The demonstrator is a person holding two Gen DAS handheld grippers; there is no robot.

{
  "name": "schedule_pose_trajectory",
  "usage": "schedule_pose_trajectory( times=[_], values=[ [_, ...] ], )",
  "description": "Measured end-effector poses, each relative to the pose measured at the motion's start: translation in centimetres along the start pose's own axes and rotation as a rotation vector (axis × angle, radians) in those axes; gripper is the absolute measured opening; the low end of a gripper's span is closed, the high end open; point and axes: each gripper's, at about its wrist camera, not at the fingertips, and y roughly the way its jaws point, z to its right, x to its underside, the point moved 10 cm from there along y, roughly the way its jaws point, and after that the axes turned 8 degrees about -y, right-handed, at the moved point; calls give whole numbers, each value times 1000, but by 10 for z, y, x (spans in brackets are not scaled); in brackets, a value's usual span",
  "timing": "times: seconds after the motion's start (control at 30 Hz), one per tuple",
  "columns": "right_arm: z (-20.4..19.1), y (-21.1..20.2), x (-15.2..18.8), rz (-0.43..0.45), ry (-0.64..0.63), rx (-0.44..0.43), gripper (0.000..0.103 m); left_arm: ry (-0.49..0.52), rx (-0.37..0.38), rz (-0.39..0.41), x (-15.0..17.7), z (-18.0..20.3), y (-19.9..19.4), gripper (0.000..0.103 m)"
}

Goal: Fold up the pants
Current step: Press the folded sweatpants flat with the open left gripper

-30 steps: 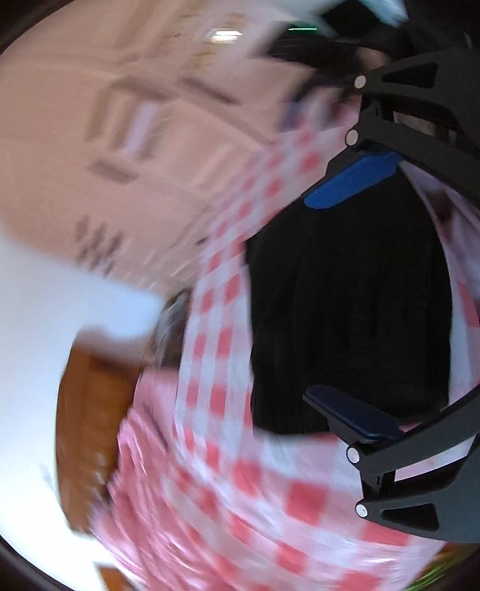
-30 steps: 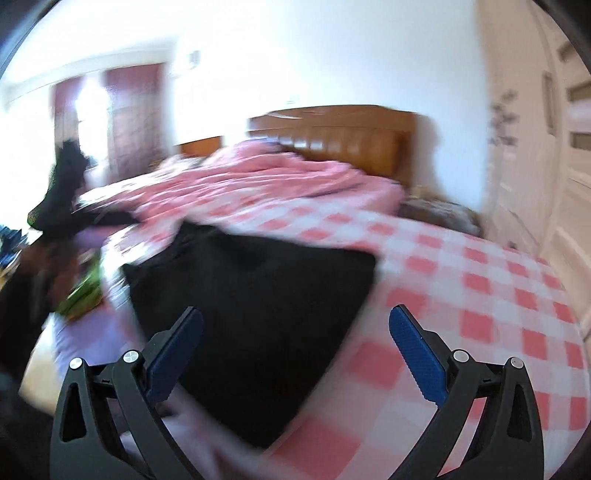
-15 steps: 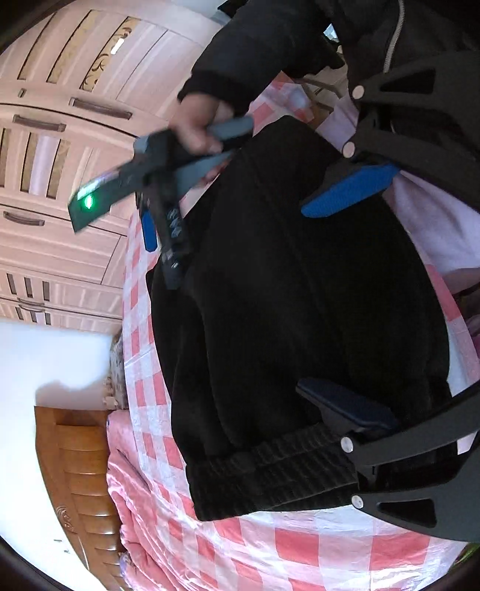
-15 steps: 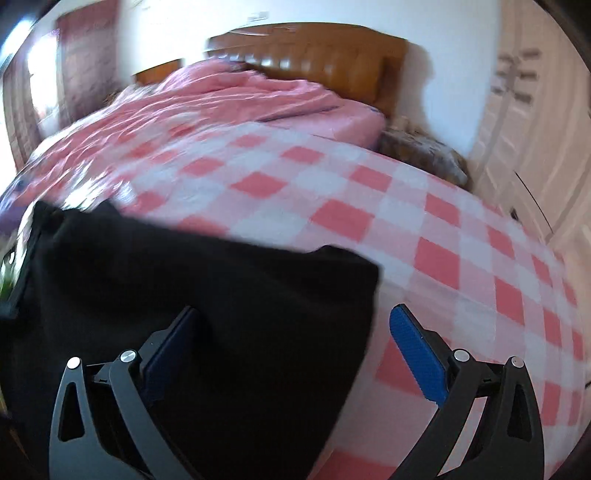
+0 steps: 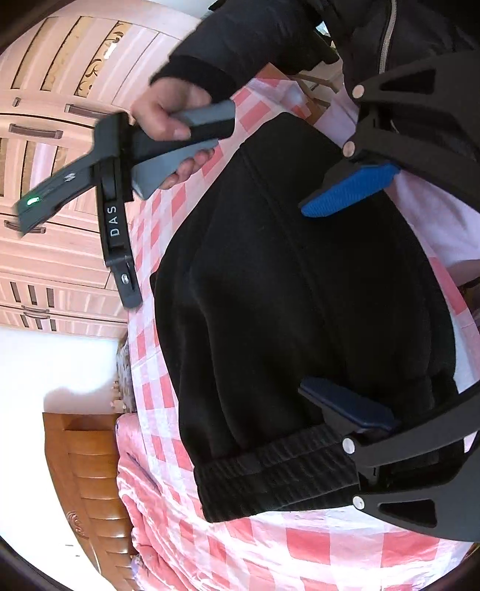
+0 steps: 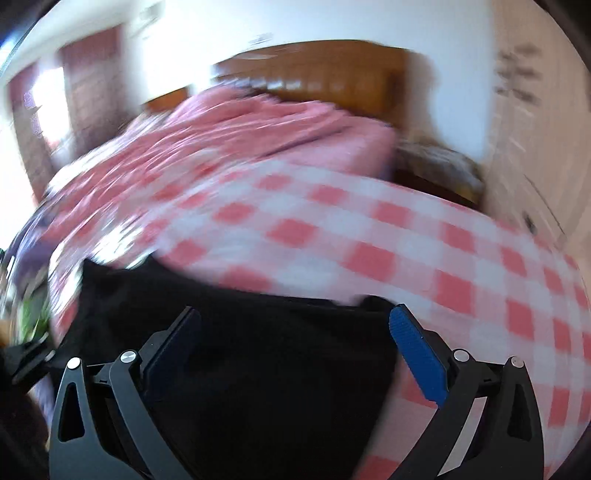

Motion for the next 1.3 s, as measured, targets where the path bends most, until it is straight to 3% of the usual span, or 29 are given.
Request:
schedule_pose_trajectory(
  times=[0.1,0.2,0.3,0.4,0.5,0.63,0.67,0.77,0.87,0.93,1.03,1.13,1.23,1.3],
  values=[
    [-46,39,1,-137,-120,-81,98,-2,-1,3,0,1,0,90],
    [-53,82,-4,-214,-139,-43,98,-11,6,6,0,0,-1,90],
    [-48,96,-11,-229,-44,-103,98,-16,15,10,-1,-2,-1,89],
    [-37,76,-24,-153,40,-76,98,-24,36,11,-1,-3,-2,90],
    [-45,48,-40,-75,132,-201,98,-28,35,12,-1,-3,-2,90],
    [-89,54,-39,-137,-15,-249,98,-37,33,19,-2,-1,-1,95],
    [-98,69,-32,-177,-55,-223,98,-32,25,18,-2,0,0,95],
    [-103,98,-20,-233,-57,-227,98,-17,-1,3,-1,1,1,96],
    [-81,69,-45,-102,63,-240,98,-83,24,-29,-9,2,-7,96],
    [-63,29,-62,21,180,-366,98,-141,46,-32,-23,1,-17,96],
    [-32,-21,-59,143,240,-427,99,-175,73,34,-61,0,-29,101],
    [1,-34,-31,139,248,-421,99,-197,74,-10,-78,-9,-8,101],
    [28,-16,3,48,359,-437,99,-238,52,-123,-78,-35,36,101],
    [54,-4,20,15,358,-261,99,-246,14,-182,-70,-51,55,101]
  ],
)
